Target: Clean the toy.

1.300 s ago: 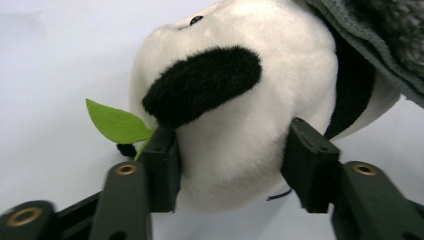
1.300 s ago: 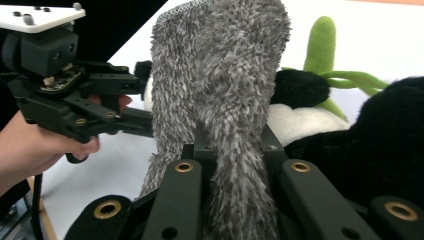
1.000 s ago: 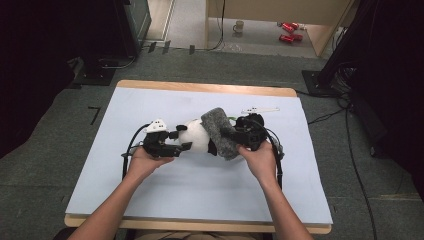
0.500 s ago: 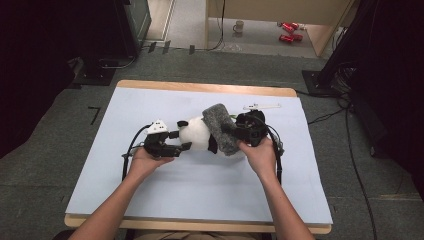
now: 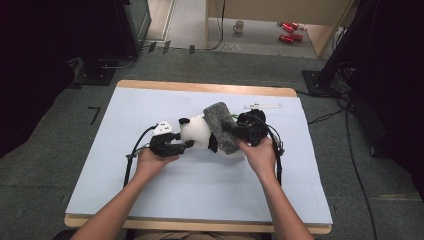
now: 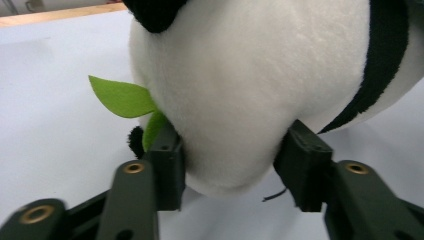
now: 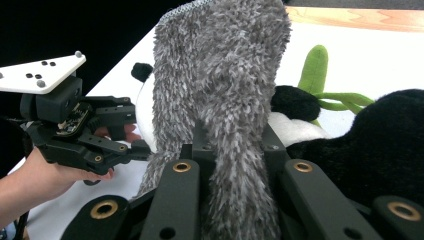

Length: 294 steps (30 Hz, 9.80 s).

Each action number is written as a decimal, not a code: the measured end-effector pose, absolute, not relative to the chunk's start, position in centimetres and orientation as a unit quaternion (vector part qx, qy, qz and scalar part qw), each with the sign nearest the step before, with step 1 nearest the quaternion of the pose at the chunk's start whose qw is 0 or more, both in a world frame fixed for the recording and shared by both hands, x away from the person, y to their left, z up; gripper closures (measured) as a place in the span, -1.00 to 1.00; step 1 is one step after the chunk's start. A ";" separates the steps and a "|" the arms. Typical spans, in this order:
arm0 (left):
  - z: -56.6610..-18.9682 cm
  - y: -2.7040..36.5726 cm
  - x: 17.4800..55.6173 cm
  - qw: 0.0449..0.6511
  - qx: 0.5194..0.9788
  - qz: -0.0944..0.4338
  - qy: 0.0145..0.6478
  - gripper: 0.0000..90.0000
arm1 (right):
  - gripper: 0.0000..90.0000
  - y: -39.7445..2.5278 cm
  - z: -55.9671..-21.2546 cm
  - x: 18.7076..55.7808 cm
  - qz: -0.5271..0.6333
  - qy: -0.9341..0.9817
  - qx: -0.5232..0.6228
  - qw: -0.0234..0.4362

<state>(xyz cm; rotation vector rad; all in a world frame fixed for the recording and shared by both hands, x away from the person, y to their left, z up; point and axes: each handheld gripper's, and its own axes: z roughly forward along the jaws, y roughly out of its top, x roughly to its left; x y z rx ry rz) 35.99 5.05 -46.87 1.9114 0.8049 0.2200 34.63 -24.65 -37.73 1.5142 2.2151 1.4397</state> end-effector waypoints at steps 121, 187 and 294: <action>-46.1 4.8 35.4 0.484 0.783 0.067 0.384 0.33 | 0.72 -24.7 -38.5 34.1 0.476 0.715 0.505 0.086; -48.9 4.6 38.1 0.505 0.796 0.072 0.327 -0.24 | 0.64 -28.3 -38.9 34.7 0.506 0.677 0.524 0.107; -46.2 3.7 34.2 0.455 0.802 0.029 0.386 0.44 | 0.72 -19.1 -40.1 33.9 0.473 0.749 0.458 0.068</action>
